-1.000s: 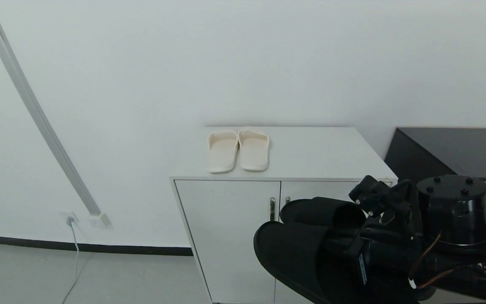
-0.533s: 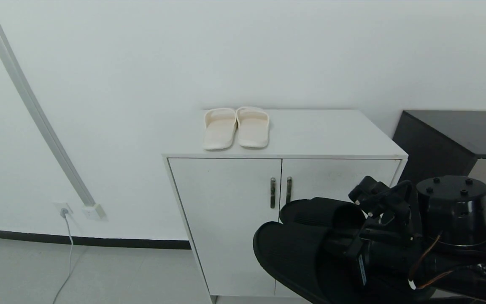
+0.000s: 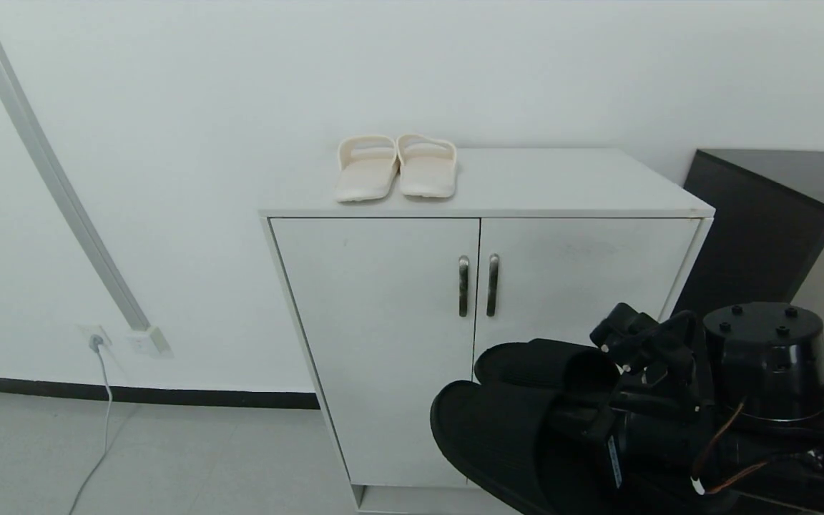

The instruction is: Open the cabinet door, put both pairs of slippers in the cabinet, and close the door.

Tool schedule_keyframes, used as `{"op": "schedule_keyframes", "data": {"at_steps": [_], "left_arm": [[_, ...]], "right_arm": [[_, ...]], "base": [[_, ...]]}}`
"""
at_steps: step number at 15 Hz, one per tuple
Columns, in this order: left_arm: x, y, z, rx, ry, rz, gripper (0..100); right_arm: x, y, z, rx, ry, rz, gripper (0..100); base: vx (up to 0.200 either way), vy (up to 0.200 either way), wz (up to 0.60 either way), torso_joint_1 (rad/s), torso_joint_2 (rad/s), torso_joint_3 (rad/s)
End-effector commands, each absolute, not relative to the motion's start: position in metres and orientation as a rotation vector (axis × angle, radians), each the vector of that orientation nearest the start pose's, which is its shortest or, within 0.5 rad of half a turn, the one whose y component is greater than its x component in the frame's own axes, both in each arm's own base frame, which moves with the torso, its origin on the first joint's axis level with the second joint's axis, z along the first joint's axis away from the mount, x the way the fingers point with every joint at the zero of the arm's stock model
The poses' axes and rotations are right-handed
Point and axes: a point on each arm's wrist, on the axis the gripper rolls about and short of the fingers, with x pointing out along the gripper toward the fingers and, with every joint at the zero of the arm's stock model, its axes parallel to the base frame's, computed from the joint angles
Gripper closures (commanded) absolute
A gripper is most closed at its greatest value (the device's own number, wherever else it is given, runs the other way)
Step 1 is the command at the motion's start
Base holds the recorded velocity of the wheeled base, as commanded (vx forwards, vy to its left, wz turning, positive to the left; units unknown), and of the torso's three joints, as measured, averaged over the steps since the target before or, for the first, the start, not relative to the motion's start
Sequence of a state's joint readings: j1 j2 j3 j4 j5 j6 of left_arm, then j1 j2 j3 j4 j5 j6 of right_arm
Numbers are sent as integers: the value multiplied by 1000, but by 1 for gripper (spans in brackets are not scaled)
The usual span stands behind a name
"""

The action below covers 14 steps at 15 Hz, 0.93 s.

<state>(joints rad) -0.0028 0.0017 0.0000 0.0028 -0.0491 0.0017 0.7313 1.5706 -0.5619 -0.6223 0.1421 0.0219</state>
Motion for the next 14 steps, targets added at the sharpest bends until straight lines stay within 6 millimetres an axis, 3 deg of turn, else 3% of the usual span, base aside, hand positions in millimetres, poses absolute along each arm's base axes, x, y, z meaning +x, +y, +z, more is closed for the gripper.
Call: {"op": "schedule_keyframes", "data": {"at_steps": [1,11,14], "left_arm": [[-23,-1,75,1,5,-52,0],[-23,-1,75,7,9,-55,0],[-22,-1,75,7,18,-60,0]], "right_arm": [[185,171,153,-97,396,859,100],[184,170,149,-96,393,862,100],[182,169,148,-96,391,866,100]], "base": [[0,0,0,-134,471,334],[0,0,0,-79,446,370],[0,0,0,-2,66,64]]}}
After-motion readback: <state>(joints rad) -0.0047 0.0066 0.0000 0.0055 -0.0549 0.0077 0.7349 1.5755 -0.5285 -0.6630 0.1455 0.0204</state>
